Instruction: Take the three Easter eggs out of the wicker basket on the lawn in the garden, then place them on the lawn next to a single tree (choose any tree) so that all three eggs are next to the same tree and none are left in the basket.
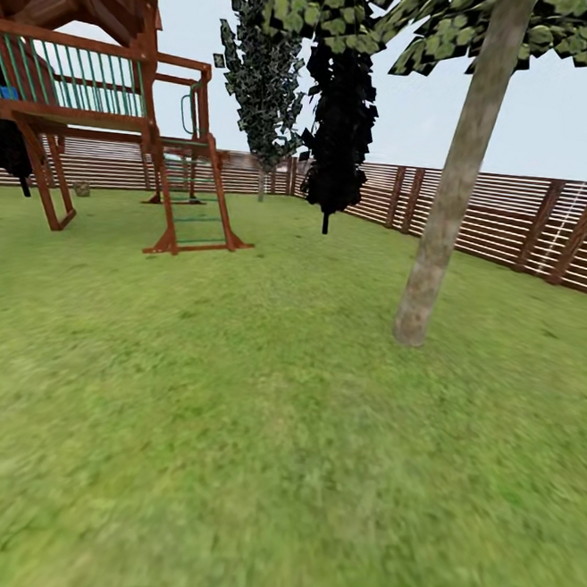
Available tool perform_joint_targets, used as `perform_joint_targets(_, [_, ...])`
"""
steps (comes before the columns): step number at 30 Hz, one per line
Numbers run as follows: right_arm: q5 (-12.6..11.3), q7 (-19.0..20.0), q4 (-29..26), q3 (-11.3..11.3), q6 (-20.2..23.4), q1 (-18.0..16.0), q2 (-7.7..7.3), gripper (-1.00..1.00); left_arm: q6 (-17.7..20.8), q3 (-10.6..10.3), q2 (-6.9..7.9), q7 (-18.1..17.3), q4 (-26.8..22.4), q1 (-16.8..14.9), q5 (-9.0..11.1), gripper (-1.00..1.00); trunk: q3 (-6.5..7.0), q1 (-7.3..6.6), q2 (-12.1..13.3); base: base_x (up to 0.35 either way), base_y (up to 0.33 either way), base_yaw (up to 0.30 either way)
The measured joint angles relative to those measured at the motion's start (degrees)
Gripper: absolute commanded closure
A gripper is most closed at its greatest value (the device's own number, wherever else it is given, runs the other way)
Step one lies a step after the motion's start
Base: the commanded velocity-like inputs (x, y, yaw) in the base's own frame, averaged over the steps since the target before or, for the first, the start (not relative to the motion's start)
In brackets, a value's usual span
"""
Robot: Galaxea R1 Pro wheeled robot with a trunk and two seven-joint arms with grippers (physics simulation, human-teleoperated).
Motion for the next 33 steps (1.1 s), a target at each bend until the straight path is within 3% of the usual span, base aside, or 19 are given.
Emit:
perform_joint_targets(19, [0.0,-0.04,0.0,0.0,0.0,0.0,-0.03,-1.0,0.0,0.01,0.0,0.0,0.0,0.0,0.0,-1.0,0.0,0.0,0.0,0.335,0.0,0.001])
perform_joint_targets(33, [0.0,-0.05,0.0,0.0,0.0,0.0,-0.02,-1.0,0.0,0.01,0.0,0.0,0.0,0.0,0.0,-1.0,-0.54,0.0,0.0,0.335,0.0,0.175])
